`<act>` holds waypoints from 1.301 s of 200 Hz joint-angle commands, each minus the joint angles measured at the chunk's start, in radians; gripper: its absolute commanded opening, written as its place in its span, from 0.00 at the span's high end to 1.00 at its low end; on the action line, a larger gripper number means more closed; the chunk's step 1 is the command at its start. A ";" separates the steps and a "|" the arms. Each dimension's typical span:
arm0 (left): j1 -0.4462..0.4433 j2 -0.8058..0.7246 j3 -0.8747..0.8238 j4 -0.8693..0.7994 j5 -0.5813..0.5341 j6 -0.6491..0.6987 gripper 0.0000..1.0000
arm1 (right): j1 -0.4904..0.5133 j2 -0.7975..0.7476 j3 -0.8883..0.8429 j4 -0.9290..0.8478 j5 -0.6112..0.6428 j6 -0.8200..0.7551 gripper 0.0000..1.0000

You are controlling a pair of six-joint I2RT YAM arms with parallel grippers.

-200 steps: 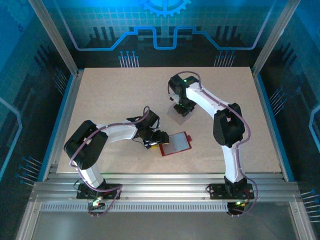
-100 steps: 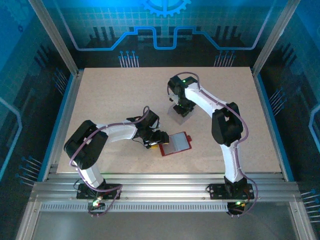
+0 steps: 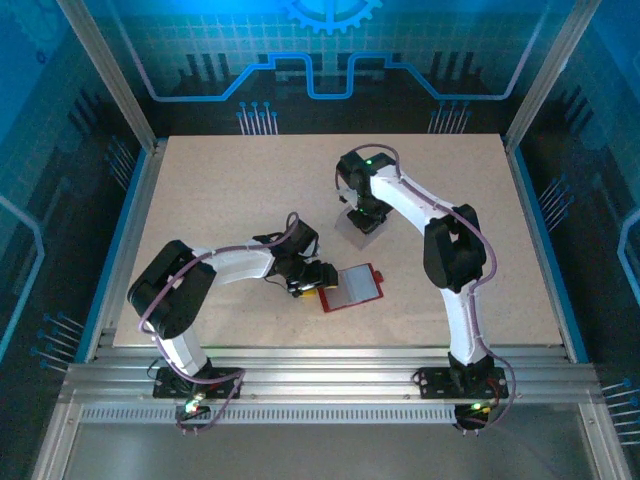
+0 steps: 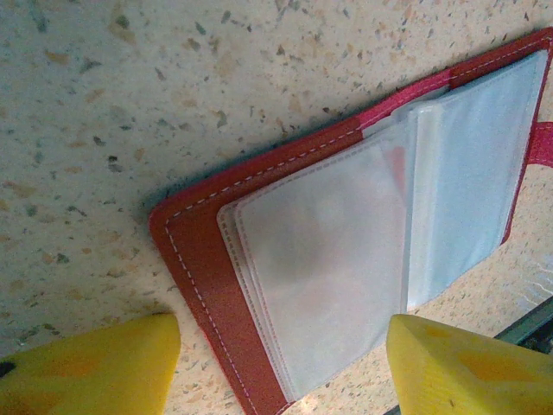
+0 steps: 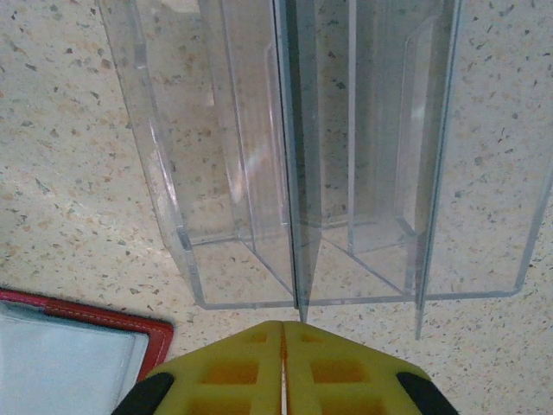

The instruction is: Put the credit cards into the card holder

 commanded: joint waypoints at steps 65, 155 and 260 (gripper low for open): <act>0.011 0.014 -0.003 0.001 0.004 0.000 0.33 | -0.020 0.013 0.012 -0.005 -0.035 -0.013 0.96; 0.011 0.017 0.003 -0.001 0.007 0.001 0.33 | -0.024 -0.036 -0.003 0.007 -0.033 -0.011 1.00; 0.013 0.020 0.011 -0.003 0.013 0.007 0.33 | -0.018 -0.093 -0.019 -0.008 -0.046 0.003 1.00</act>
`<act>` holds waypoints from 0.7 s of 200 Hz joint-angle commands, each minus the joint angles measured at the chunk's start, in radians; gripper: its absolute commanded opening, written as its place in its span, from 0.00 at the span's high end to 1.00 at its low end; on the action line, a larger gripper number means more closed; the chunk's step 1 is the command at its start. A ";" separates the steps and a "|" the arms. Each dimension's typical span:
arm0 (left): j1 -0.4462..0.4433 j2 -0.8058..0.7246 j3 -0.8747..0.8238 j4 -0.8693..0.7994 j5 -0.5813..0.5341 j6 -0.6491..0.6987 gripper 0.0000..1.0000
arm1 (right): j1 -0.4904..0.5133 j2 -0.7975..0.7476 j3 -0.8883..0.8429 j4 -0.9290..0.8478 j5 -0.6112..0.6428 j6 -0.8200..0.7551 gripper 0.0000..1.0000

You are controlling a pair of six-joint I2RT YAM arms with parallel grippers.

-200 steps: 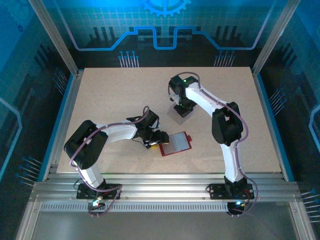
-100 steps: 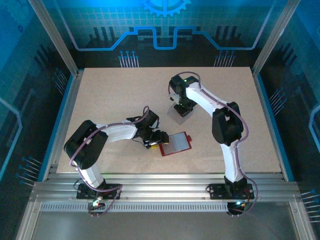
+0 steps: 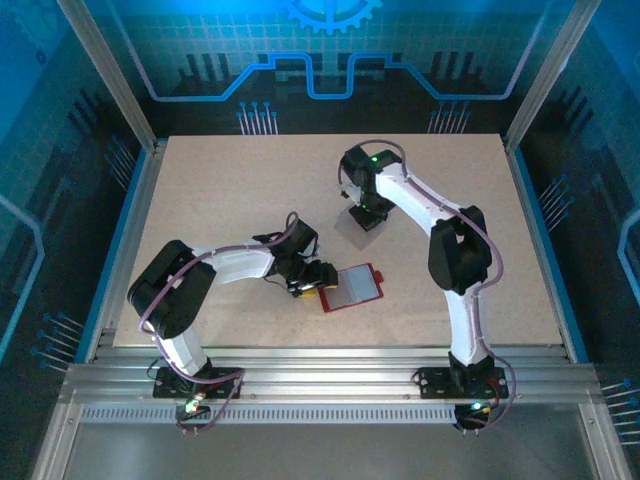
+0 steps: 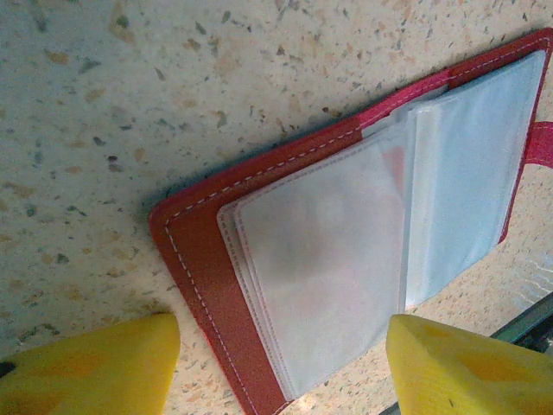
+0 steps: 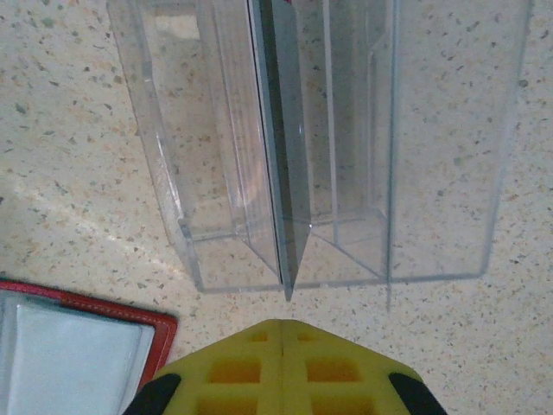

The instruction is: Put the credit cards into the card holder

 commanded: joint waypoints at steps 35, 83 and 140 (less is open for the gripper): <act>0.008 0.017 0.006 -0.003 0.004 0.007 0.33 | -0.005 -0.022 -0.012 -0.023 -0.014 -0.006 0.87; 0.007 0.021 0.009 -0.006 0.002 0.007 0.33 | -0.005 0.024 -0.009 -0.025 -0.019 -0.021 0.84; 0.010 0.037 0.013 -0.001 0.007 0.008 0.33 | -0.010 0.056 0.005 -0.028 -0.027 -0.026 0.86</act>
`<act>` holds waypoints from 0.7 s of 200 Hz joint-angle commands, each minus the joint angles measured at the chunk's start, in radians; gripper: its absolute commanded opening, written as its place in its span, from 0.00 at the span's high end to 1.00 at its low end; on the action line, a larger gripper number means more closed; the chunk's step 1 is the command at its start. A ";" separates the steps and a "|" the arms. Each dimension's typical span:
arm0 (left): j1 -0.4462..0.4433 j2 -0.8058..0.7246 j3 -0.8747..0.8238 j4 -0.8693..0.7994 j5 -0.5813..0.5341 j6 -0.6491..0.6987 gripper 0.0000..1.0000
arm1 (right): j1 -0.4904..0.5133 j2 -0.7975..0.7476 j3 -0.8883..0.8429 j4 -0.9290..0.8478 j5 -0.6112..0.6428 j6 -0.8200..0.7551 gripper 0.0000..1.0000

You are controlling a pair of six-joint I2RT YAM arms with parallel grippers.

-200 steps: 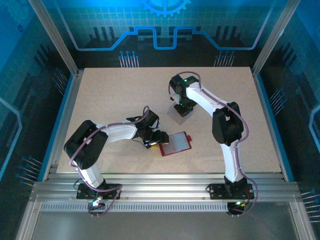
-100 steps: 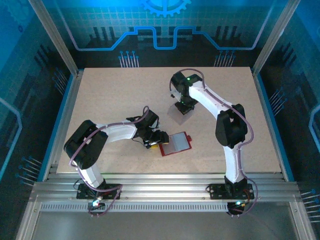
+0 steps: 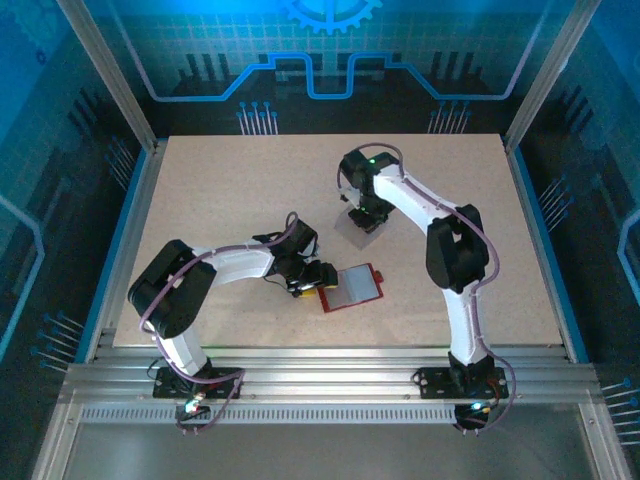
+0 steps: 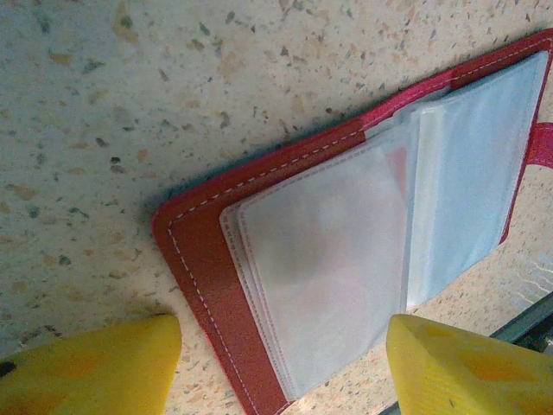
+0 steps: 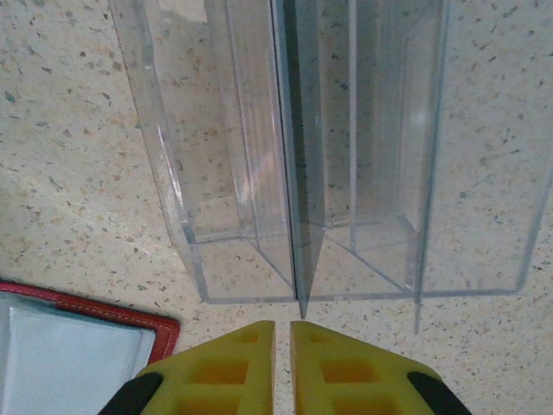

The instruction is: Put the credit cards into the card holder

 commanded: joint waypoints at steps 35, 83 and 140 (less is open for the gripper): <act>0.013 0.037 0.013 -0.001 0.002 0.008 0.33 | -0.010 0.032 0.014 -0.028 -0.014 -0.018 0.87; 0.015 0.034 0.007 0.000 0.002 0.007 0.33 | -0.014 0.040 0.019 -0.028 -0.013 -0.019 0.90; 0.016 0.033 0.007 0.001 0.001 0.005 0.33 | -0.017 0.044 0.021 -0.026 -0.015 -0.018 0.97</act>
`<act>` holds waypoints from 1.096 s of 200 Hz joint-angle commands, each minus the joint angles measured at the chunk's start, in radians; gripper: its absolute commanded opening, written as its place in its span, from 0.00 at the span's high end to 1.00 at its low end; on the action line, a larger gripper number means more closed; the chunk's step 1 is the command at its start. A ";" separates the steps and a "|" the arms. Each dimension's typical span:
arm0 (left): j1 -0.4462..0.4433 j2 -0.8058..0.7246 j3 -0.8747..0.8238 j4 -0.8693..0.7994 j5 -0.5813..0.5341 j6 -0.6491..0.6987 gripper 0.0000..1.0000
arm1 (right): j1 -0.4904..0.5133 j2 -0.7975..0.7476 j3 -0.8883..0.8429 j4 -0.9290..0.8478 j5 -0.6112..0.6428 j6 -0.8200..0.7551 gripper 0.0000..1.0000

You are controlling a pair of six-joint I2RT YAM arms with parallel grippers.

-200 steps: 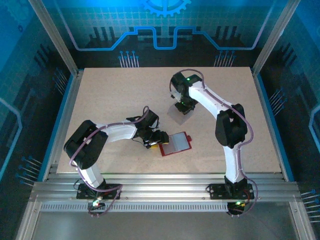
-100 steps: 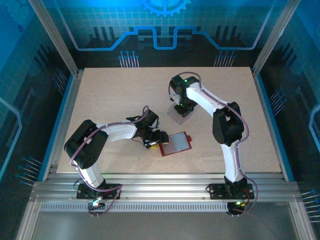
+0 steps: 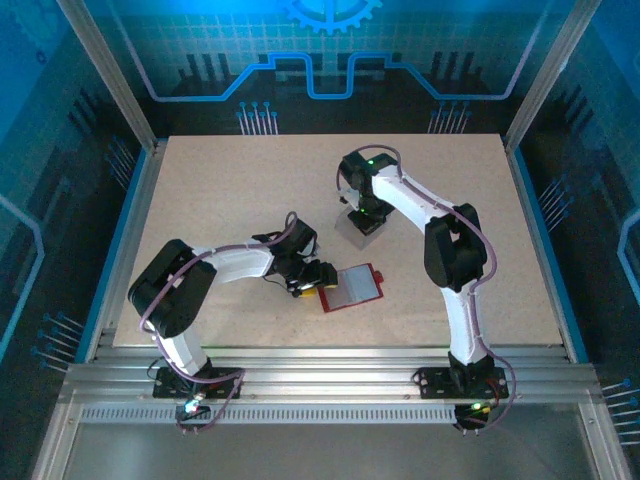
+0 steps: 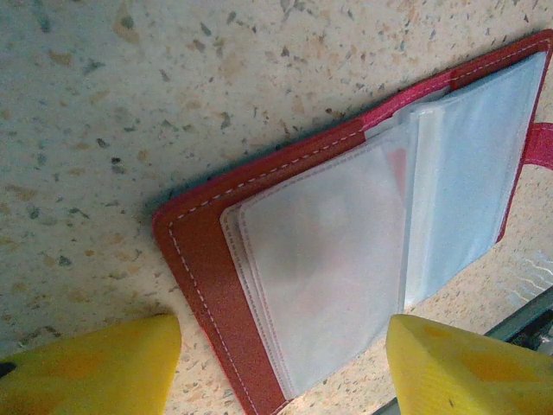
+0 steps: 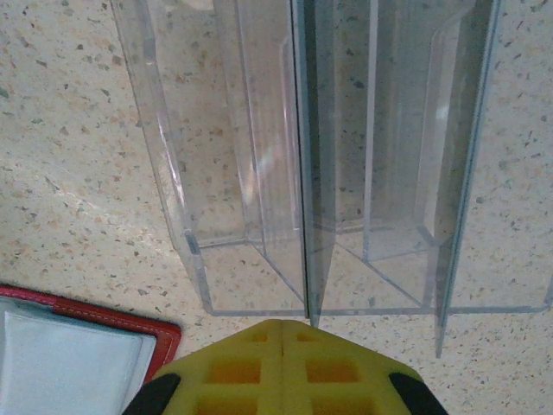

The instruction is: Put the credit cards into the card holder

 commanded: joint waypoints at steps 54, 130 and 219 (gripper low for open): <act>0.010 0.032 0.002 0.001 -0.011 0.005 0.33 | -0.018 -0.030 0.013 -0.018 -0.014 -0.004 1.00; 0.010 0.029 -0.002 0.006 -0.009 0.005 0.33 | -0.019 -0.080 0.000 -0.014 -0.034 -0.002 1.00; 0.010 0.029 0.006 -0.001 -0.006 0.004 0.33 | -0.021 -0.024 0.028 -0.030 -0.031 -0.012 0.76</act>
